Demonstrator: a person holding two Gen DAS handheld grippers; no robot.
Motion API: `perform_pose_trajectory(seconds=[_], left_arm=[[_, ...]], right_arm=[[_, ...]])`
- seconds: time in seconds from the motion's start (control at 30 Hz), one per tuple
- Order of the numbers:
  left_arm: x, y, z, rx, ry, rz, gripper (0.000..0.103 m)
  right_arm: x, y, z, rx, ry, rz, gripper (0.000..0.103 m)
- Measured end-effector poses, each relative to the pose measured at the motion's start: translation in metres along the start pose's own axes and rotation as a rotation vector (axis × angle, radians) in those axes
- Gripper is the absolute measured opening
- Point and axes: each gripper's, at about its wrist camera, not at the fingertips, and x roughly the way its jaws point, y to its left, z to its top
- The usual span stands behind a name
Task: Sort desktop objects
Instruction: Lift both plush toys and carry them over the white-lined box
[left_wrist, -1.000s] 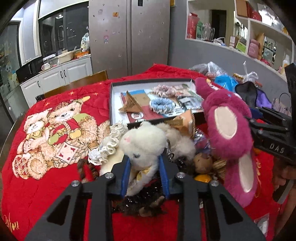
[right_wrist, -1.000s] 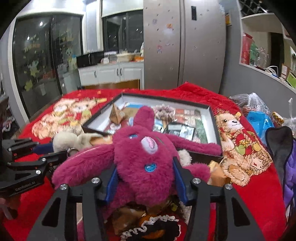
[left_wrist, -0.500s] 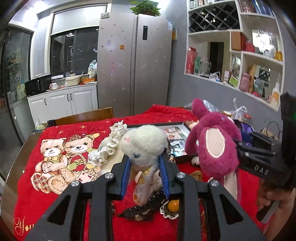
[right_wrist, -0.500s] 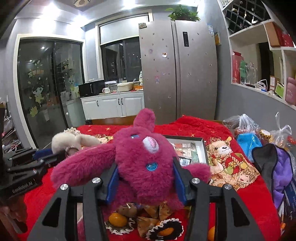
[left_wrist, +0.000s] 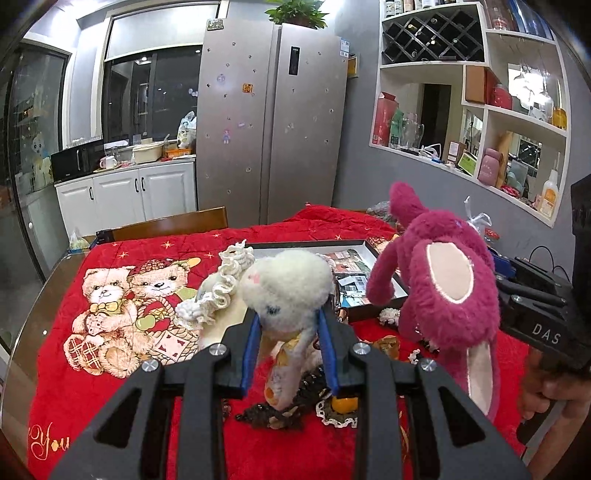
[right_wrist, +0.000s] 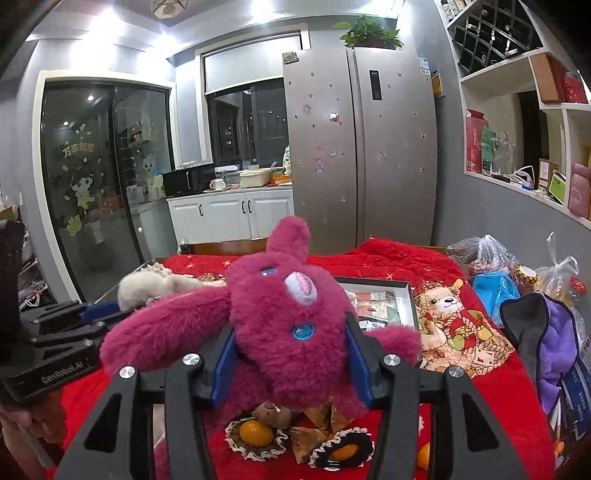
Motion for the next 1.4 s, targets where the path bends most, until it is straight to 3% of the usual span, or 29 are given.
perform_pose_trajectory(seconds=[0.37, 0.6, 0.77, 1.07, 1.23, 1.4], left_arm=[[0.023, -0.01, 0.023, 0.005, 0.014, 0.002, 0.03], [0.064, -0.012, 0.05, 0.023, 0.033, 0.007, 0.03], [0.11, -0.007, 0.069, 0.01, 0.059, 0.004, 0.031], [0.23, 0.005, 0.108, -0.004, 0.102, 0.048, 0.031], [0.283, 0.008, 0.098, 0.005, 0.166, 0.067, 0.031], [0.307, 0.008, 0.079, 0.002, 0.226, 0.057, 0.031]], right_arm=[[0.007, -0.005, 0.015, 0.015, -0.003, 0.032, 0.053], [0.034, -0.02, 0.031, 0.051, 0.01, 0.003, 0.053], [0.068, -0.036, 0.048, 0.062, 0.033, -0.025, 0.053], [0.161, -0.074, 0.077, 0.065, 0.096, -0.064, 0.053], [0.202, -0.101, 0.071, 0.111, 0.129, -0.079, 0.053], [0.226, -0.114, 0.055, 0.111, 0.201, -0.125, 0.053]])
